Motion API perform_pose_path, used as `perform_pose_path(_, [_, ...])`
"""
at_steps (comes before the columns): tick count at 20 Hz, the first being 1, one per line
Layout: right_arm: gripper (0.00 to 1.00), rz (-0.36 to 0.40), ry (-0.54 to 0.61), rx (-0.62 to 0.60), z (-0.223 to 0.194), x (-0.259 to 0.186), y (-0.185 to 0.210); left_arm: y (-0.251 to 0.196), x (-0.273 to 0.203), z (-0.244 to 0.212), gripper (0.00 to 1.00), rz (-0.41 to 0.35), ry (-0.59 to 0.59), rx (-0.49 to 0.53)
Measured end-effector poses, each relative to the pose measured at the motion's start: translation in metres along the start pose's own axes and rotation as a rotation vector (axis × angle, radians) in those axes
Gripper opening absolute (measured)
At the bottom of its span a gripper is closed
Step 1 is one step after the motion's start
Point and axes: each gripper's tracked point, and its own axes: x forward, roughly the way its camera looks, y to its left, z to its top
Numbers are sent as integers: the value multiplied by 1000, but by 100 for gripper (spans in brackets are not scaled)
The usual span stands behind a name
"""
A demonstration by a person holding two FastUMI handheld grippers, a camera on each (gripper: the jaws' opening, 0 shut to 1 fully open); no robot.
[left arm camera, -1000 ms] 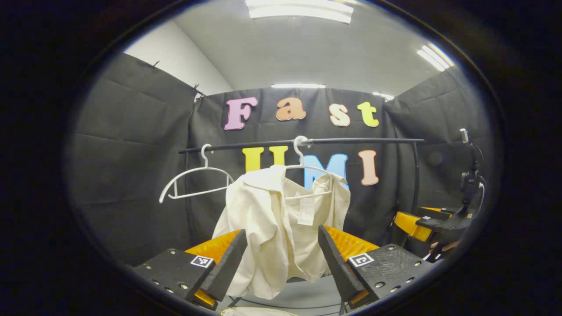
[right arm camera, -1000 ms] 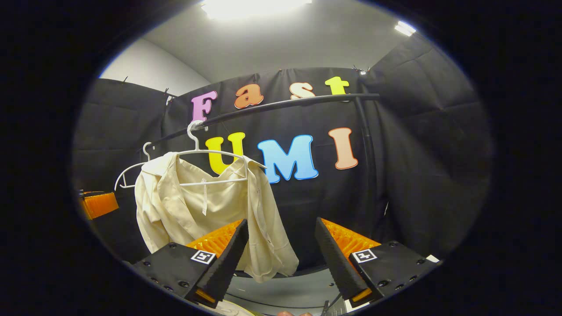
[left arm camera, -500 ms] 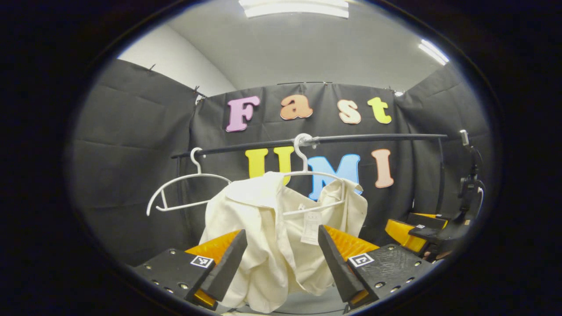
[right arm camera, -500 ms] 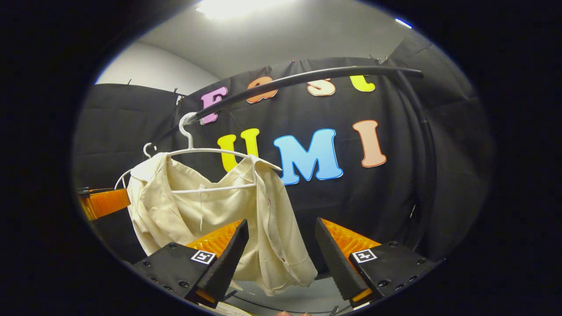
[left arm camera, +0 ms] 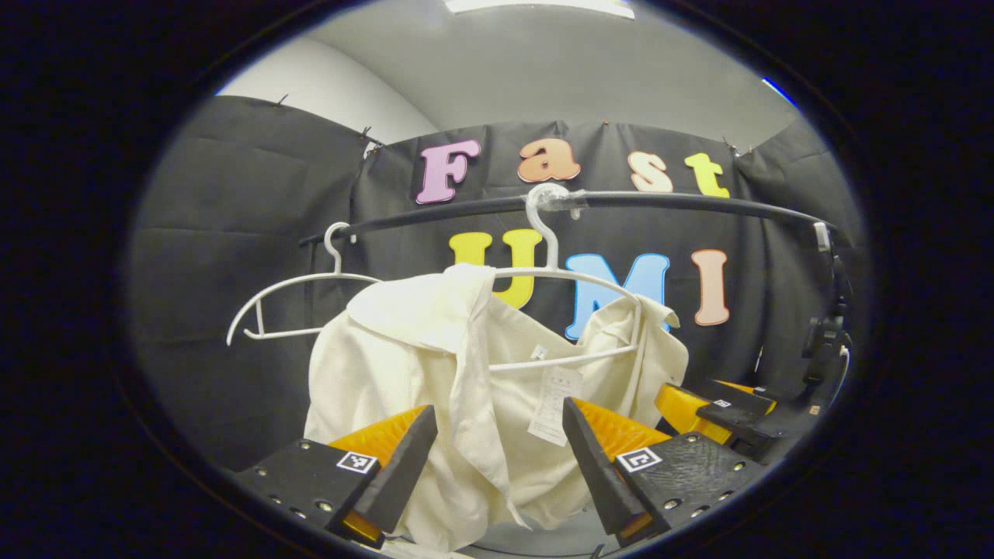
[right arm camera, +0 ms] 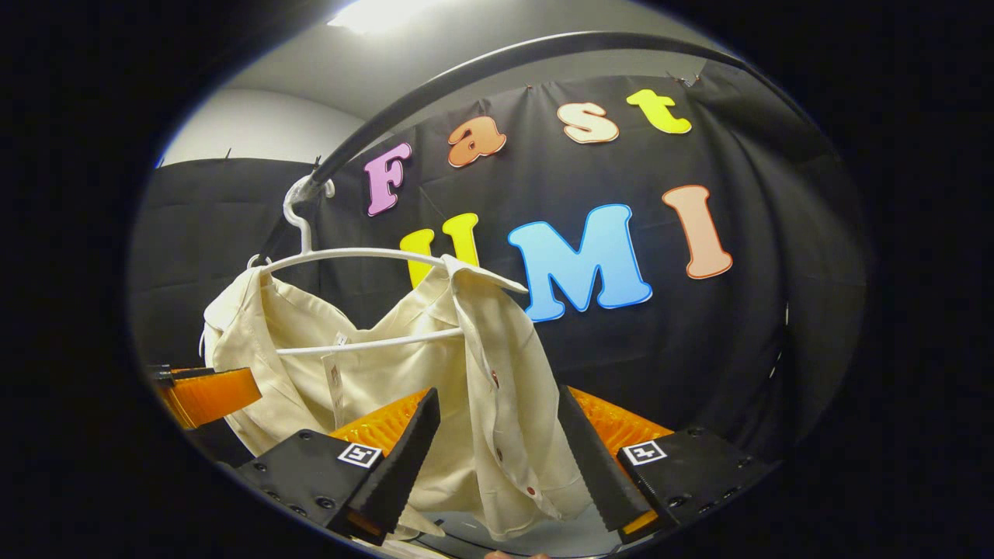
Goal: Grasp the clothes on the hanger with both hands and then place them into the laundry hamper below.
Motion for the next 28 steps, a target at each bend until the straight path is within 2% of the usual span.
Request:
perform_pose_path(3, [97, -3, 24, -5, -11, 19, -4, 12, 16, -9, 95, 54, 23, 9])
perform_pose_path(7, [97, 4, 49, 6, -24, 40, -5, 9, 33, -19, 95, 64, 33, 9])
perform_pose_path(8, [92, 4, 57, 5, -28, 43, -5, 10, 36, -20, 96, 66, 34, 21])
perform_pose_path(9, [98, 5, 62, 4, -30, 46, -3, 7, 40, -23, 96, 68, 37, 36])
perform_pose_path(11, [98, 8, 66, 9, -33, 55, 0, 7, 47, -27, 96, 82, 39, 65])
perform_pose_path(12, [98, 6, 66, 10, -34, 59, 1, 8, 50, -29, 92, 100, 40, 78])
perform_pose_path(14, [97, -4, 64, 13, -34, 67, 1, 7, 56, -28, 76, 114, 26, 89])
perform_pose_path(16, [96, -7, 59, 17, -34, 73, 2, 5, 60, -34, 76, 115, 38, 91])
perform_pose_path(17, [91, -8, 60, 16, -36, 74, 4, 10, 63, -38, 77, 142, 37, 104])
perform_pose_path(18, [86, -8, 60, 7, -36, 76, 7, 18, 63, -36, 67, 162, 33, 106])
perform_pose_path(19, [65, -11, 61, -7, -37, 79, 8, 17, 64, -35, 58, 151, 30, 96])
perform_pose_path(21, [48, -46, 60, -44, -39, 83, 4, 15, 66, -37, 38, 138, 34, 78])
perform_pose_path(22, [40, -67, 55, -43, -37, 83, 0, 24, 67, -37, 48, 171, 31, 88])
perform_pose_path(23, [19, -67, 53, -26, -37, 83, 2, 29, 72, -39, 27, 184, 24, 85])
perform_pose_path(24, [19, -65, 57, -14, -39, 83, 4, 22, 64, -39, 5, 147, 31, 64])
perform_pose_path(25, [17, -68, 51, 0, -35, 74, 1, 19, 64, -40, 6, 122, 33, 45])
perform_pose_path(26, [5, -76, 45, 9, -33, 77, 0, 21, 59, -37, 12, 128, 14, 26])
perform_pose_path(27, [4, -54, 45, 25, -37, 77, 6, 24, 51, -34, 3, 108, -9, -17])
perform_pose_path(28, [4, -41, 60, 25, -41, 84, 8, 28, 55, -33, 1, 96, -12, -52])
